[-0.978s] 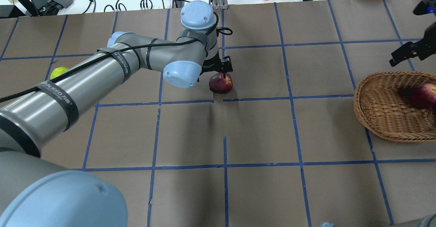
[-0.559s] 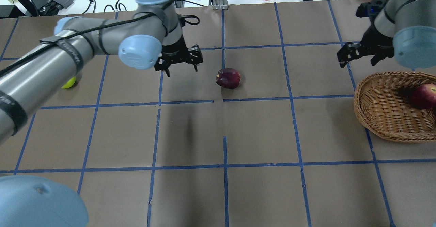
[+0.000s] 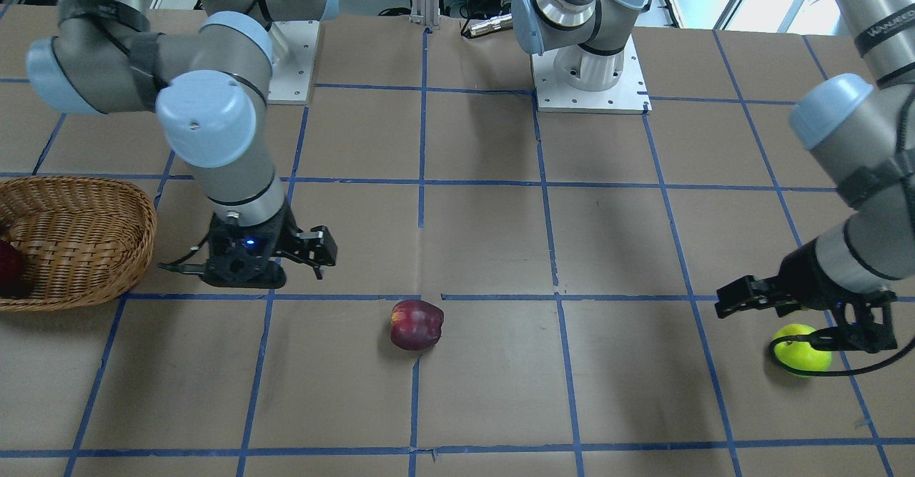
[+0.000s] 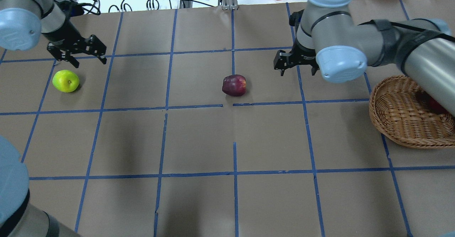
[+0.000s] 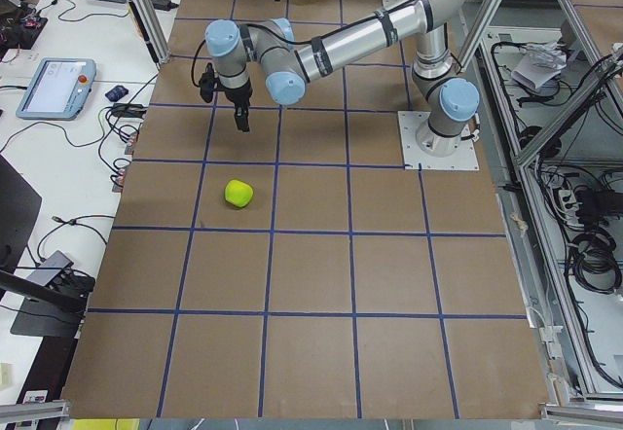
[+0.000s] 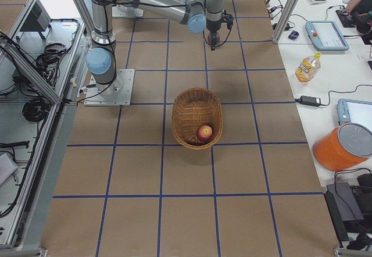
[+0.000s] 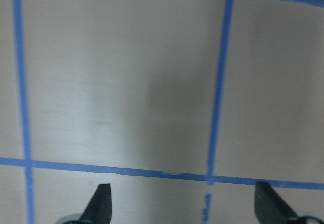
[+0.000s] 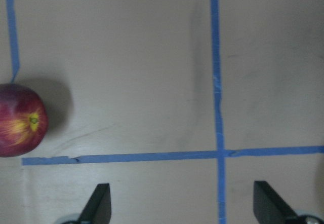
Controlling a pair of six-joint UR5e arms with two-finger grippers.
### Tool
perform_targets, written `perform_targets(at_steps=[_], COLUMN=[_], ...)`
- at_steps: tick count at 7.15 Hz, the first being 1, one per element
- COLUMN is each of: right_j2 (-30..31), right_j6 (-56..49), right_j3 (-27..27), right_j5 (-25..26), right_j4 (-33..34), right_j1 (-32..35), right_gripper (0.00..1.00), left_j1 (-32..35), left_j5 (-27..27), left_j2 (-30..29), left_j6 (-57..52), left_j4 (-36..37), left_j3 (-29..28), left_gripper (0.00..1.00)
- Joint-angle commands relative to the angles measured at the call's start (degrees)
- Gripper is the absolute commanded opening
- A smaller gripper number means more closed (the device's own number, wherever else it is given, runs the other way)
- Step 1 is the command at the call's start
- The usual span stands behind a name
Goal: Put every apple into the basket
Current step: 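Grasp dark red apple with right gripper while left grasps green apple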
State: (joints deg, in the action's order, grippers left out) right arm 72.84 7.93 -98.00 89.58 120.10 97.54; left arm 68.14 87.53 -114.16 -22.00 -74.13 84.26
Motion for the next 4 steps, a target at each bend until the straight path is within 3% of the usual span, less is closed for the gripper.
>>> perform_targets(at_steps=[1, 4], right_j2=[-6.3, -12.9], right_j6=[5.8, 11.4], right_j3=[3.5, 6.3], right_j5=[-2.6, -2.5], right_j4=[4.3, 11.5], right_j1=[8.2, 12.6], right_gripper=[1.00, 1.00], left_j1=[-4.7, -8.8], left_j5=[0.3, -0.4], left_j2=[-6.0, -12.2], left_j6=[-16.3, -25.4], left_j4=[2.6, 2.7], left_j3=[-5.9, -10.3], left_gripper=[1.00, 1.00])
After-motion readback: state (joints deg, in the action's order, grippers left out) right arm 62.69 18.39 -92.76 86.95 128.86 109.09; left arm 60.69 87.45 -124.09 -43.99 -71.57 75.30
